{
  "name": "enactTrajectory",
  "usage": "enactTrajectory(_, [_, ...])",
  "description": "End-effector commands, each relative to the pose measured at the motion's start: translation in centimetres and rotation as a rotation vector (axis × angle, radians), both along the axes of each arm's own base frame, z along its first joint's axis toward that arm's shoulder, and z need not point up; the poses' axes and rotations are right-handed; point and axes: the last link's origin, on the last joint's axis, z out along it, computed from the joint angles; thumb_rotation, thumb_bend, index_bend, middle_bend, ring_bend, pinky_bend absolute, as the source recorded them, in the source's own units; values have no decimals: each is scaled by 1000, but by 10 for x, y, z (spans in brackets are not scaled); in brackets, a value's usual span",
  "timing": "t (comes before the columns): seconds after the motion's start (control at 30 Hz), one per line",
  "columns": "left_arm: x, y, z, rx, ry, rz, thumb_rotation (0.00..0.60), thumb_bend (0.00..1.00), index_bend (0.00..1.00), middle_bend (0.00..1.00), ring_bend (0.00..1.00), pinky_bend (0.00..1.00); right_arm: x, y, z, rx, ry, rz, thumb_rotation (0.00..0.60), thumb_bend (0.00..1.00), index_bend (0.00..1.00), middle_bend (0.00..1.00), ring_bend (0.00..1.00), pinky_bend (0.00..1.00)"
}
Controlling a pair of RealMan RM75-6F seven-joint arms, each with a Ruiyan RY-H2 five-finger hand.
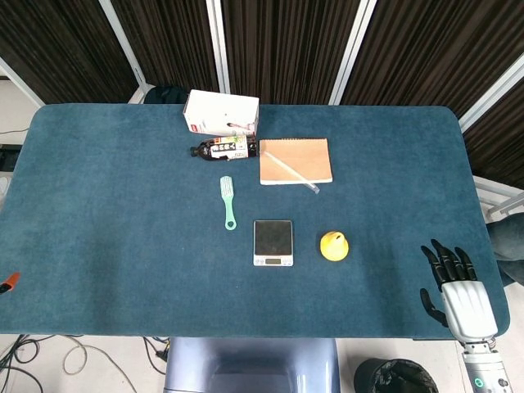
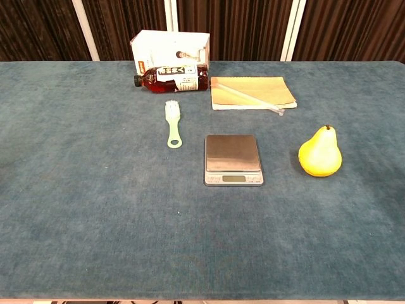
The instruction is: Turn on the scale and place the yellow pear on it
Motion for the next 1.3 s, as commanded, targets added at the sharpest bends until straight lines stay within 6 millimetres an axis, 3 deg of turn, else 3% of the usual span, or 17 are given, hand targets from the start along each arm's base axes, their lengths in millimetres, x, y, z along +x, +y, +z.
enactTrajectory(0.03, [0, 0, 1, 3, 0, 0, 600, 0, 34, 0, 0, 0, 7, 2, -1, 69, -46, 11, 600, 504, 66, 197, 257, 229])
enactTrajectory(0.17, [0, 0, 1, 8, 0, -1, 600, 0, 34, 0, 0, 0, 25, 0, 1, 170, -84, 50, 600, 503, 66, 318, 382, 391])
enactTrajectory(0.33, [1, 0, -1, -1, 7, 1, 600, 0, 34, 0, 0, 0, 48, -1, -2, 239, -66, 119, 600, 504, 66, 563, 620, 649])
enactTrajectory(0.43, [1, 0, -3, -6, 12, 1, 600, 0, 34, 0, 0, 0, 62, 0, -9, 276, -59, 158, 600, 540, 66, 660, 712, 717])
enactTrajectory(0.67, [1, 1, -4, -8, 11, 5, 600, 0, 34, 0, 0, 0, 89, 8, -47, 404, -29, 234, 600, 669, 64, 785, 828, 784])
enactTrajectory(0.8, [0, 1, -1, 0, 3, 8, 600, 0, 34, 0, 0, 0, 102, 5, -71, 445, -26, 269, 600, 800, 59, 817, 860, 806])
enactTrajectory(0.97, [-3, 2, 1, 4, -6, 17, 600, 0, 34, 0, 0, 0, 119, -13, -99, 451, 11, 309, 600, 821, 53, 819, 865, 832])
enactTrajectory(1.3, [-4, 3, 3, -1, -13, 19, 600, 0, 34, 0, 0, 0, 137, -35, -138, 494, 68, 295, 600, 842, 52, 827, 873, 876])
